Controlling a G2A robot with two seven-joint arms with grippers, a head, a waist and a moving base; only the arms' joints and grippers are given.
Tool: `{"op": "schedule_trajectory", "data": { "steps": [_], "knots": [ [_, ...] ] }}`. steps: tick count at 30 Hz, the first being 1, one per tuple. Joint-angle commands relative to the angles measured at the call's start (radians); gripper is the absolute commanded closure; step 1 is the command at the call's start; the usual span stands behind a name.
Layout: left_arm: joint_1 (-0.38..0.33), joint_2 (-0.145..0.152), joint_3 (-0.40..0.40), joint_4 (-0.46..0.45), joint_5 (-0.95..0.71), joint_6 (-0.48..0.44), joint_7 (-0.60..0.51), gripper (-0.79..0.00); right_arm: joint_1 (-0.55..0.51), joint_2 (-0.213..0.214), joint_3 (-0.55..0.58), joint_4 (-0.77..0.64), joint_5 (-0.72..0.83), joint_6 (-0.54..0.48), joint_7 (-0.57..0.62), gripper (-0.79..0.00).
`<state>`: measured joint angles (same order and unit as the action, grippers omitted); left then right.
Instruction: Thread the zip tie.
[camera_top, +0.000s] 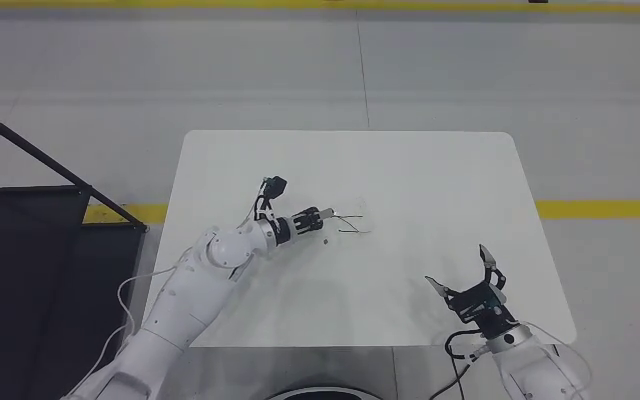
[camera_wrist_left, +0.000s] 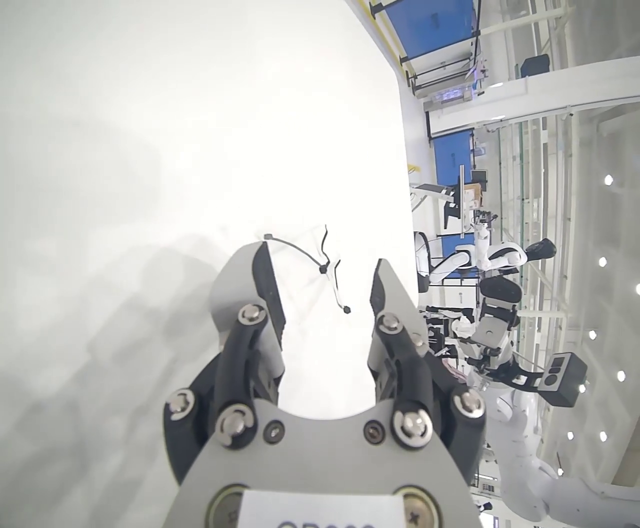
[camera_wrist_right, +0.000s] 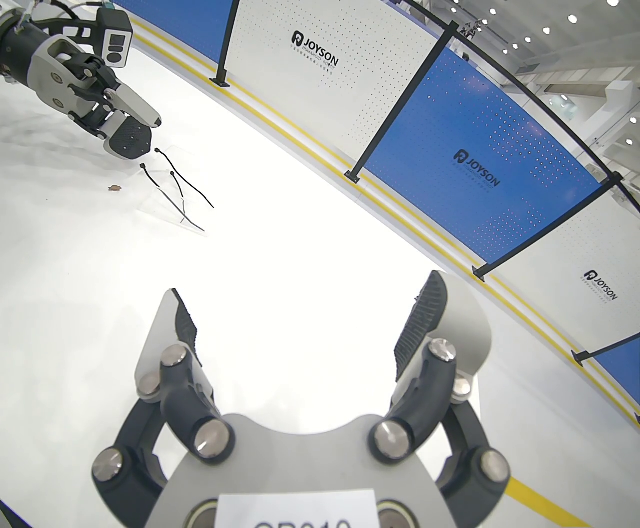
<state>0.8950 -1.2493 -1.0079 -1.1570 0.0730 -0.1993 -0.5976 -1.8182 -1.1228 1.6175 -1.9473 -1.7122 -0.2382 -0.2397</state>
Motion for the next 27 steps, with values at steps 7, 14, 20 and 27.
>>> {"op": "schedule_trajectory", "data": {
  "steps": [7, 14, 20, 27],
  "knots": [
    [-0.024, -0.013, 0.021, 0.035, -0.009, 0.000, -0.006, -0.403, 0.000, 0.000, 0.000, 0.000, 0.000, 0.000, 0.000, -0.785],
    [-0.038, -0.021, 0.031, 0.057, -0.011, 0.005, -0.009, -0.388, 0.000, 0.000, 0.000, 0.000, 0.000, 0.000, 0.000, -0.785],
    [-0.044, -0.026, 0.034, 0.068, -0.017, 0.001, -0.019, -0.369, 0.000, 0.000, 0.000, 0.000, 0.000, 0.000, 0.000, -0.785],
    [-0.047, -0.031, 0.033, 0.077, -0.025, -0.011, -0.022, -0.332, 0.000, 0.000, 0.000, 0.000, 0.000, 0.000, 0.000, -0.785]
  ]
}}
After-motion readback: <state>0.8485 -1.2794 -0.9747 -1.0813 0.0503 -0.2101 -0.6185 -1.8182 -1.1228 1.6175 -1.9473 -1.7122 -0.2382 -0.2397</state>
